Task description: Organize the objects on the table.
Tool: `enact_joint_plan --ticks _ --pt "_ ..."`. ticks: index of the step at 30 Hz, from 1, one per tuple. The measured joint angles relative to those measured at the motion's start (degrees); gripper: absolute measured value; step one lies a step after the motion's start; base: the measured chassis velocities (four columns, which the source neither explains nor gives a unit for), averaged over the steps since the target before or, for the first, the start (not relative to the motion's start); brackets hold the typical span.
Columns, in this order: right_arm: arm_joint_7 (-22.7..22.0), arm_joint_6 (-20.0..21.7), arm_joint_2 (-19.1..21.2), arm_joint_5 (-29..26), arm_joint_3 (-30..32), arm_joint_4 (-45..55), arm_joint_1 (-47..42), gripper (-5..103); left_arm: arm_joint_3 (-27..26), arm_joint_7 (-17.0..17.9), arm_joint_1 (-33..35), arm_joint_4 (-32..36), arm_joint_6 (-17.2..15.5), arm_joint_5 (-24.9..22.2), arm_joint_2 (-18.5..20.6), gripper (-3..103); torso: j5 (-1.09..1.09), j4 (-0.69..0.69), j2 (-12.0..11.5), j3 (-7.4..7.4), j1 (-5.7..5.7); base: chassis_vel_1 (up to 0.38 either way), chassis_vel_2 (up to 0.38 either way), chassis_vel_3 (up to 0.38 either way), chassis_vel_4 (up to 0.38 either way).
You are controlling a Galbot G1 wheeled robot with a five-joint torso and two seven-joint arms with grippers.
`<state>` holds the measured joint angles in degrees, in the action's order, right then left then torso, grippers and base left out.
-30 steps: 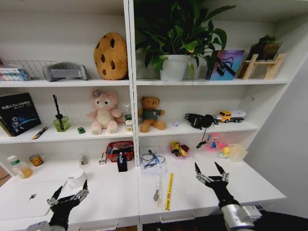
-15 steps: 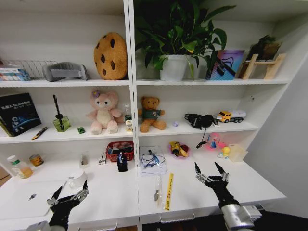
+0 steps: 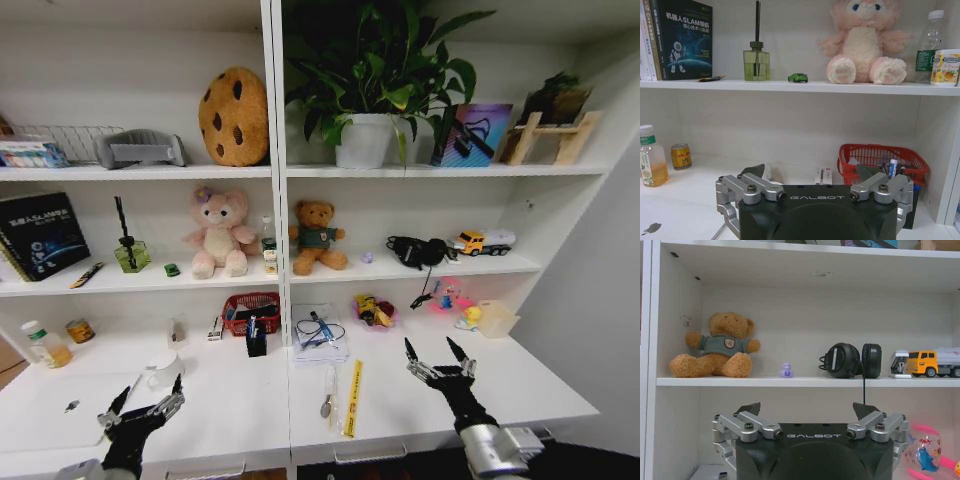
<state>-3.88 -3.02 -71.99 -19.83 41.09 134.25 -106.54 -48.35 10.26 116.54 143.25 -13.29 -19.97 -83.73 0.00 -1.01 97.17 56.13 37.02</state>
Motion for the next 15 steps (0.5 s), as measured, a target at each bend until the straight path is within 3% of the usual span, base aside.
enact_joint_plan --ticks 8,15 --pt "0.00 -0.02 0.01 -0.01 0.01 -0.02 -0.01 100 0.01 -0.01 0.00 0.00 0.02 0.00 0.00 100 0.01 0.00 0.00 0.00 0.00 0.033 0.040 -0.021 -0.039" --pt "0.02 -0.04 0.01 -0.01 0.01 -0.02 -0.02 100 0.01 -0.01 0.00 -0.01 0.06 0.00 0.01 100 -0.01 -0.03 0.00 0.00 -0.01 0.146 0.153 -0.154 -0.167"
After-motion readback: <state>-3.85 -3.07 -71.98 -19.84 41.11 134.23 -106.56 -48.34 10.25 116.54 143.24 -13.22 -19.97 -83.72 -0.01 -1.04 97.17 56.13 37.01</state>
